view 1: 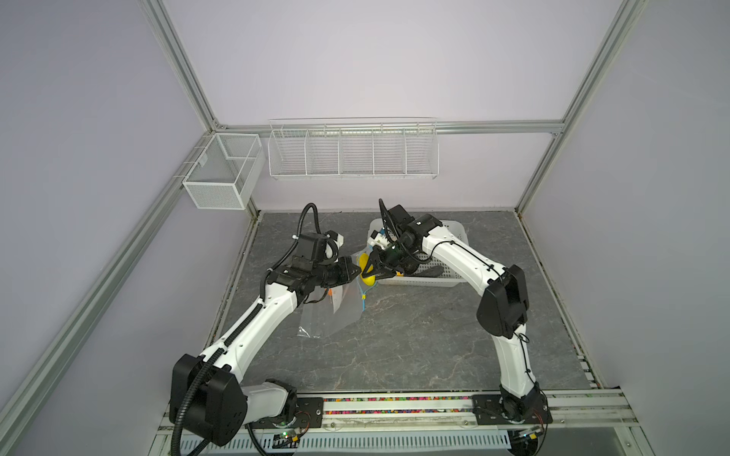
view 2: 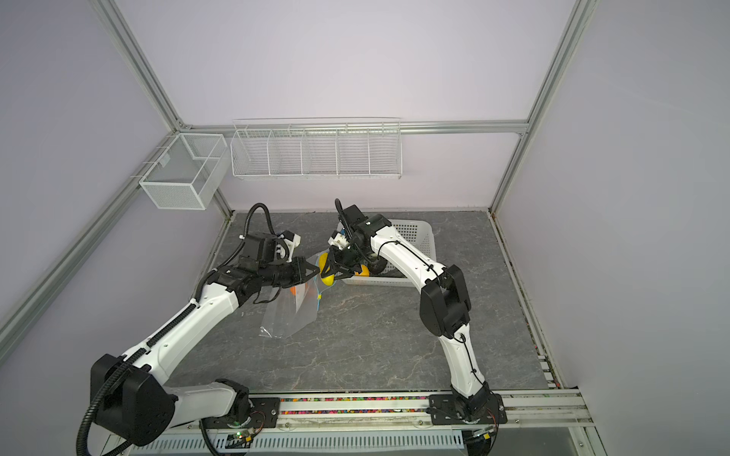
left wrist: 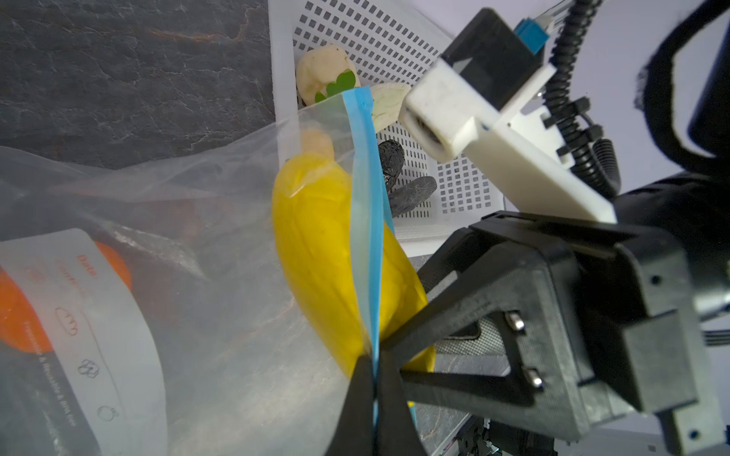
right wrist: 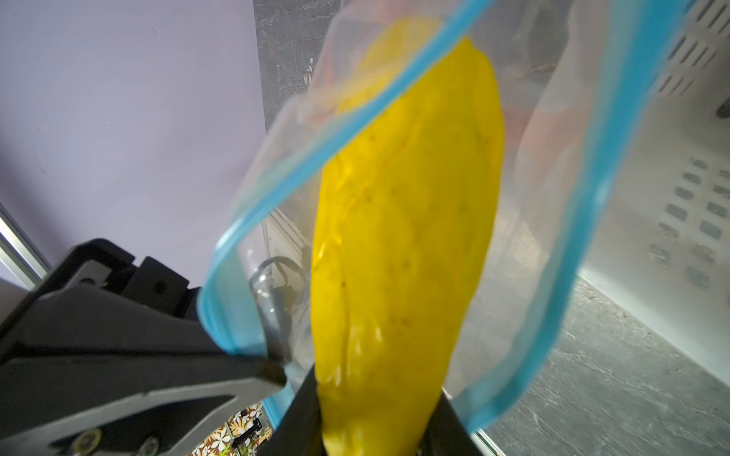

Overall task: Place the food in the zip-top bag and seal the zipper
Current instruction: 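Carry the yellow squash with the right gripper into the bag mouth, then open the right gripper to drop the yellow squash into the bag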

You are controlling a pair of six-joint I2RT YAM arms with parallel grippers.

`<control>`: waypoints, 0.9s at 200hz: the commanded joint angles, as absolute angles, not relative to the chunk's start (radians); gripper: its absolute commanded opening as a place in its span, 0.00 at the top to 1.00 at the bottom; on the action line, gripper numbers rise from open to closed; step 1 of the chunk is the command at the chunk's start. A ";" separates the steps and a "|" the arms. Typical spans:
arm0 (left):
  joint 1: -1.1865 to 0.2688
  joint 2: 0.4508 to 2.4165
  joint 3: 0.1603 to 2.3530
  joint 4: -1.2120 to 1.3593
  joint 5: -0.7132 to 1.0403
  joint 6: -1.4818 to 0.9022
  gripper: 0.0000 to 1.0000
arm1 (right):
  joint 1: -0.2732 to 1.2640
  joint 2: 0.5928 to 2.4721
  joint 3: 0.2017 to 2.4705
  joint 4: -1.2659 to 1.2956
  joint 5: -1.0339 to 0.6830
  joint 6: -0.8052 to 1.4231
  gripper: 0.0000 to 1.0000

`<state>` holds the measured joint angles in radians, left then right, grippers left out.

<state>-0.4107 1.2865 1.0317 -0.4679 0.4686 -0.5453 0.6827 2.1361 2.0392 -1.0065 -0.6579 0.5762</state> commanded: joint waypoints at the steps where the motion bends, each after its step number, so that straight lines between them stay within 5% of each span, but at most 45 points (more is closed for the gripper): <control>1: -0.414 1.268 1.020 -0.453 0.479 -0.552 1.00 | 0.689 2.146 2.063 -0.980 -0.645 0.599 0.65; 74: -0.414 1.254 1.011 -0.454 0.476 -0.550 1.00 | 0.694 2.149 2.059 -0.965 -0.633 0.611 0.50; 180: -0.414 1.242 0.973 -0.433 0.451 -0.563 1.00 | 0.696 1.981 1.987 -0.985 -0.423 0.475 0.47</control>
